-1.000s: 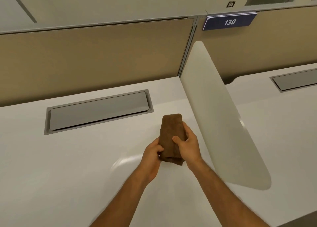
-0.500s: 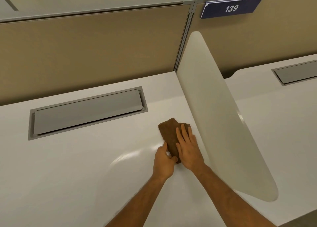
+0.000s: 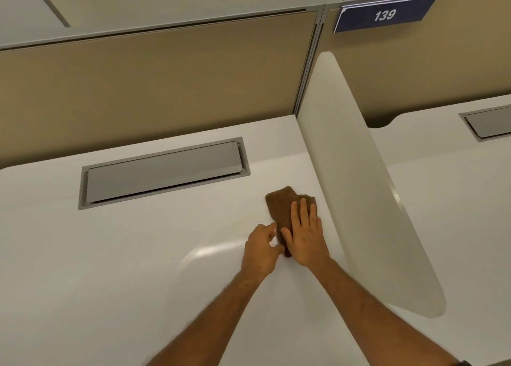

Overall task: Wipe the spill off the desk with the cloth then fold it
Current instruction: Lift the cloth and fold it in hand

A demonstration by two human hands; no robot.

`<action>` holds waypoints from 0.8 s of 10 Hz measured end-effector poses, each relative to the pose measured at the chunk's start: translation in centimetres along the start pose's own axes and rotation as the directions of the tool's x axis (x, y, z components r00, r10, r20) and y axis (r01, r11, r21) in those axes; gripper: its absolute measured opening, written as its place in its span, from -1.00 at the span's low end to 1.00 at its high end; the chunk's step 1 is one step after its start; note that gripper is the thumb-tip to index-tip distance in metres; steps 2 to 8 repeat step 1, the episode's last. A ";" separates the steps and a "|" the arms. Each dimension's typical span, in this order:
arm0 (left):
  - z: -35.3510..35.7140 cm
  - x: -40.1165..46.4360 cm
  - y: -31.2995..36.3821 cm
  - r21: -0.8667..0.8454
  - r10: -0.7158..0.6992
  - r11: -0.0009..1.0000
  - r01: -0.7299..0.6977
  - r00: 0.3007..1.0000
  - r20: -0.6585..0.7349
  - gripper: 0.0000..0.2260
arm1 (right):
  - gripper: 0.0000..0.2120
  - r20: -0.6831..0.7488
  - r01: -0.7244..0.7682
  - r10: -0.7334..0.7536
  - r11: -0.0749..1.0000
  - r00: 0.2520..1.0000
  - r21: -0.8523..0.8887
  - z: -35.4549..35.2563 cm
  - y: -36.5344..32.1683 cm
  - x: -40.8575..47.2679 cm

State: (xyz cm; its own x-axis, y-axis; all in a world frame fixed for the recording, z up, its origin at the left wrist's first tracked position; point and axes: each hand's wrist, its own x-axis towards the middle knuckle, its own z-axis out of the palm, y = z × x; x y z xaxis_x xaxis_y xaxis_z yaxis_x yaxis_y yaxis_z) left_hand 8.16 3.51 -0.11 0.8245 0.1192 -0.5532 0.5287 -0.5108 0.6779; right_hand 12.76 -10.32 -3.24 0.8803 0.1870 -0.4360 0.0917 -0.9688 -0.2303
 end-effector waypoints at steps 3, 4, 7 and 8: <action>-1.7 -1.6 0.2 0.016 0.036 0.999 -0.035 0.998 -0.055 -0.45 | -0.27 -0.027 0.041 -0.041 0.999 0.999 -0.004 -0.8 -0.6 -1.0; -1.7 -1.6 0.2 0.016 0.036 0.999 -0.035 0.998 -0.055 -0.45 | -0.27 -0.027 0.041 -0.041 0.999 0.999 -0.004 -0.8 -0.6 -1.0; -1.7 -1.6 0.2 0.016 0.036 0.999 -0.035 0.998 -0.055 -0.45 | -0.27 -0.027 0.041 -0.041 0.999 0.999 -0.004 -0.8 -0.6 -1.0; -1.7 -1.6 0.2 0.016 0.036 0.999 -0.035 0.998 -0.055 -0.45 | -0.27 -0.027 0.041 -0.041 0.999 0.999 -0.004 -0.8 -0.6 -1.0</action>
